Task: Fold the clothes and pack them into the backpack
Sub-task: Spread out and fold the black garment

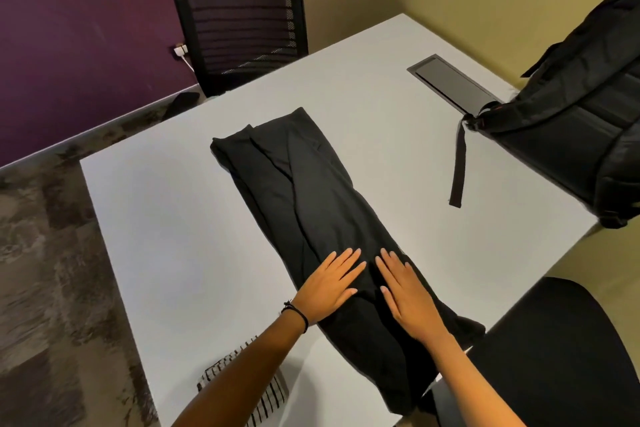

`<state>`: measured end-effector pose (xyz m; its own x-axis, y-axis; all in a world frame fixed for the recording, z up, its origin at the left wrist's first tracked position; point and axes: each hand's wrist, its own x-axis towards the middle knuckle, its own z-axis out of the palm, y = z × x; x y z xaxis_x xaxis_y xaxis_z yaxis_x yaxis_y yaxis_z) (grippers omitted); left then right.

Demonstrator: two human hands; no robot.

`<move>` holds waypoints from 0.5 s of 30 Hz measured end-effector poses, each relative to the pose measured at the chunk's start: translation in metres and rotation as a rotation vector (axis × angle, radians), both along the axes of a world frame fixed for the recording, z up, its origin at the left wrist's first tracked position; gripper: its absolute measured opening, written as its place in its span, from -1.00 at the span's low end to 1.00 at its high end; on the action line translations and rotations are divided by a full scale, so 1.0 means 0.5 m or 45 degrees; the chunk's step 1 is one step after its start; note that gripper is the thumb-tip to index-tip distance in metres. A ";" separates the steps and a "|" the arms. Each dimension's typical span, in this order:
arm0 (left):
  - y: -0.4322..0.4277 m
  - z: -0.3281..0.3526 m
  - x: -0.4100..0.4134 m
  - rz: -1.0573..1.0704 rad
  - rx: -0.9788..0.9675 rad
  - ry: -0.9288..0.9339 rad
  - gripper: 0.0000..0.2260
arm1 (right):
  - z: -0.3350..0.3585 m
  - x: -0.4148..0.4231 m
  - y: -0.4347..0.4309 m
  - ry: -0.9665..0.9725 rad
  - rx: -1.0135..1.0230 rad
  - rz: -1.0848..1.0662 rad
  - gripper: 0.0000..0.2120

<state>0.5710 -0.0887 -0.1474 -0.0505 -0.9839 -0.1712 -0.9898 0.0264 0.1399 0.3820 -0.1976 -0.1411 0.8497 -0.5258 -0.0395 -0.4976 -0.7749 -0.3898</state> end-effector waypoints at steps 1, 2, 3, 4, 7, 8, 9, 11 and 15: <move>0.006 -0.011 0.001 0.014 0.039 0.010 -0.52 | -0.010 0.010 0.000 0.062 -0.014 0.041 -0.52; 0.015 -0.023 0.004 0.027 0.056 0.017 -0.52 | -0.022 0.018 -0.003 0.134 -0.005 0.067 -0.53; 0.022 -0.038 0.006 0.028 0.074 0.023 -0.52 | -0.035 0.021 -0.004 0.197 0.018 0.079 -0.53; 0.028 -0.048 0.007 0.040 0.094 0.055 -0.52 | -0.048 0.022 -0.005 0.243 0.039 0.081 -0.52; 0.032 -0.040 0.005 0.096 0.124 0.216 -0.54 | -0.067 0.021 -0.006 0.277 0.093 0.073 -0.48; 0.033 -0.032 0.009 0.111 0.099 0.323 -0.54 | -0.062 0.026 -0.007 0.231 0.109 0.060 -0.47; 0.030 -0.022 0.021 0.125 0.065 0.423 -0.55 | -0.053 0.036 -0.012 0.159 0.123 0.042 -0.47; 0.016 -0.008 0.064 0.154 -0.065 0.656 -0.58 | -0.025 0.072 -0.027 -0.026 0.166 -0.019 -0.50; -0.016 0.021 0.187 0.608 -0.425 0.697 -0.61 | 0.008 0.185 -0.080 -0.182 0.197 -0.036 -0.55</move>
<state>0.6646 -0.0969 -0.1368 0.3974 -0.9155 0.0633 -0.6980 -0.2568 0.6685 0.4746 -0.2378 -0.1371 0.8374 -0.5466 -0.0017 -0.4494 -0.6867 -0.5713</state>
